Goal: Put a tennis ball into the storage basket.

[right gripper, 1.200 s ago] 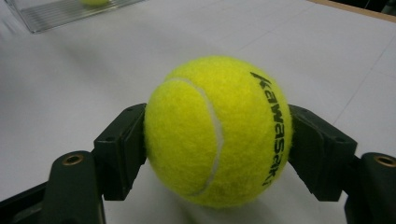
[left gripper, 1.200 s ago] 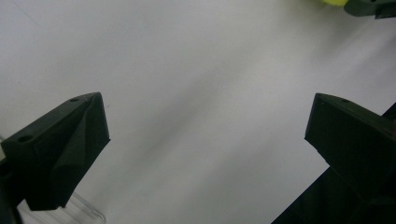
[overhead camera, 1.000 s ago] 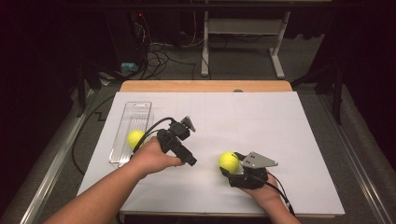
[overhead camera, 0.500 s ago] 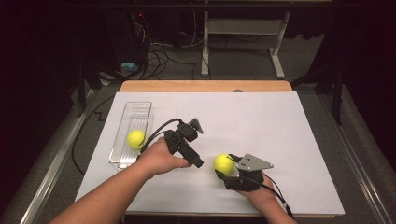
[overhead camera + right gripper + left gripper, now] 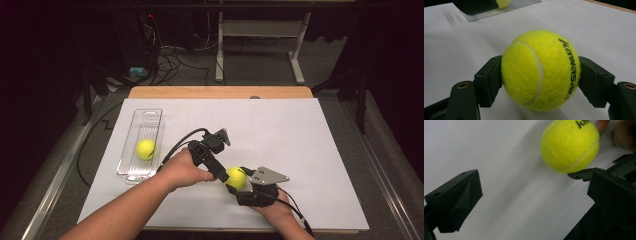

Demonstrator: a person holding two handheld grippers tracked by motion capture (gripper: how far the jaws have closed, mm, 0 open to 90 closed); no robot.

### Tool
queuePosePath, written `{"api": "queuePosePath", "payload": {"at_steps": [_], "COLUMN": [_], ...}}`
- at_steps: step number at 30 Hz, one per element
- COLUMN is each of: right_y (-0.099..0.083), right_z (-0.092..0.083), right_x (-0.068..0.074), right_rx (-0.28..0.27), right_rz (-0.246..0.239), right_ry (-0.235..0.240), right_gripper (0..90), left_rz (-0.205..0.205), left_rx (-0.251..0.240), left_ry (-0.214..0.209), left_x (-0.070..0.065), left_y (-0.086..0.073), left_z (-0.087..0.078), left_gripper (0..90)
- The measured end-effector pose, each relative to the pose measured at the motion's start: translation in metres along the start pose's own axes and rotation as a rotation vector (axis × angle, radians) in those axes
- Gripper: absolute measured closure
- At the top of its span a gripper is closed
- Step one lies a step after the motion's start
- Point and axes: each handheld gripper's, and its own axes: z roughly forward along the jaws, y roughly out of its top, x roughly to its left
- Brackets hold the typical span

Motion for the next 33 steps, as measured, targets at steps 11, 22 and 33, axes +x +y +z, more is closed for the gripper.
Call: {"api": "queuePosePath", "payload": {"at_steps": [11, 22, 33], "right_y": [0.004, 0.008, 0.011], "right_z": [0.001, 0.000, -0.002], "right_x": [0.007, 0.014, 0.014], "right_rx": [-0.017, -0.043, -0.061], "right_rz": [-0.013, -0.018, -0.012], "right_ry": [0.032, 0.045, 0.054], "right_gripper": [26.7, 26.7, 26.7], "left_rz": [0.019, 0.028, 0.033], "left_rx": [-0.003, 0.011, 0.032], "left_ry": [-0.031, -0.053, -0.079], "left_x": [-0.010, -0.014, -0.018], "left_y": [0.010, 0.014, 0.018], "left_z": [0.006, 0.013, 0.023], "left_gripper": [0.6, 0.6, 0.9]}}
